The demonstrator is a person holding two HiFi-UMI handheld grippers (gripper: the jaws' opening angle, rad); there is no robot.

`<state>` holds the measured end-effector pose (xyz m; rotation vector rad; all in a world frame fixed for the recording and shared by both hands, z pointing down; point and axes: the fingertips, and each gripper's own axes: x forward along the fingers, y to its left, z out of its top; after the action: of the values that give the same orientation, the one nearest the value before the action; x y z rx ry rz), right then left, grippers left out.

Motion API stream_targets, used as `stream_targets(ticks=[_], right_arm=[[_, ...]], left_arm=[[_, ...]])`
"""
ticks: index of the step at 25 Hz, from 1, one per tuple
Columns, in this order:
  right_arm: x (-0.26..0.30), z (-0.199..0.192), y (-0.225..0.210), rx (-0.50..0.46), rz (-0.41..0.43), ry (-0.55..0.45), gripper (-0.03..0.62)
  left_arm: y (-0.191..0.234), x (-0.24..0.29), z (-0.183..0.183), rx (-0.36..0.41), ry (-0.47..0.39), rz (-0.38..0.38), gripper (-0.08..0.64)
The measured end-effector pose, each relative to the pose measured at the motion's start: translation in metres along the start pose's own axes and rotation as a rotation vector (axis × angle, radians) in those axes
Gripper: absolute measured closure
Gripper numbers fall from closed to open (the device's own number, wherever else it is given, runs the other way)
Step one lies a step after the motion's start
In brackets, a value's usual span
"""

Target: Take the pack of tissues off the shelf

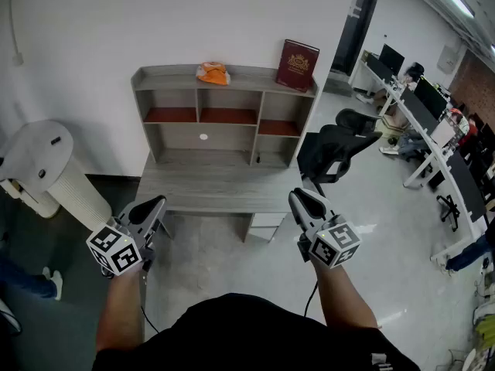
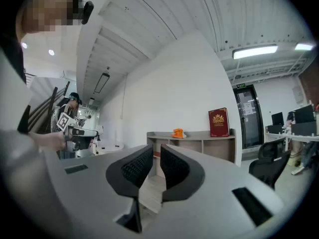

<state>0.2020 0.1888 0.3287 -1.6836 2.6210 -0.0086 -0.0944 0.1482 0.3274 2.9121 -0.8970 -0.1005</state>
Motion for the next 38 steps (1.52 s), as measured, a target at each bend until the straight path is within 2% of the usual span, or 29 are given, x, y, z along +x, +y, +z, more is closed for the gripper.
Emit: stream_targets(ticks=[6,17,21,31,38], right_arm=[[-0.013,-0.004,-0.019,0.008,0.004,0.003,0.540],[-0.022,-0.017,-0.054,0.021,0.037,0.008,0.540],[-0.022,-0.016,-0.061,0.053,0.037,-0.010,0.545],[0.002,-0.024,-0.065,0.061,0.051,0.007,0.545],[0.038,-0.036,-0.070,0.071,0.025,0.033,0.546]], left_arm=[[-0.019,0.017,0.002,0.004,-0.024,0.009,0.543],[-0.044,0.055,-0.009,0.011,-0.004,0.012,0.543],[-0.052,0.059,-0.011,0.016,0.014,0.015,0.543],[-0.032,0.060,-0.019,0.002,0.020,0.038,0.543],[0.011,0.072,-0.029,-0.014,0.026,0.012,0.543]])
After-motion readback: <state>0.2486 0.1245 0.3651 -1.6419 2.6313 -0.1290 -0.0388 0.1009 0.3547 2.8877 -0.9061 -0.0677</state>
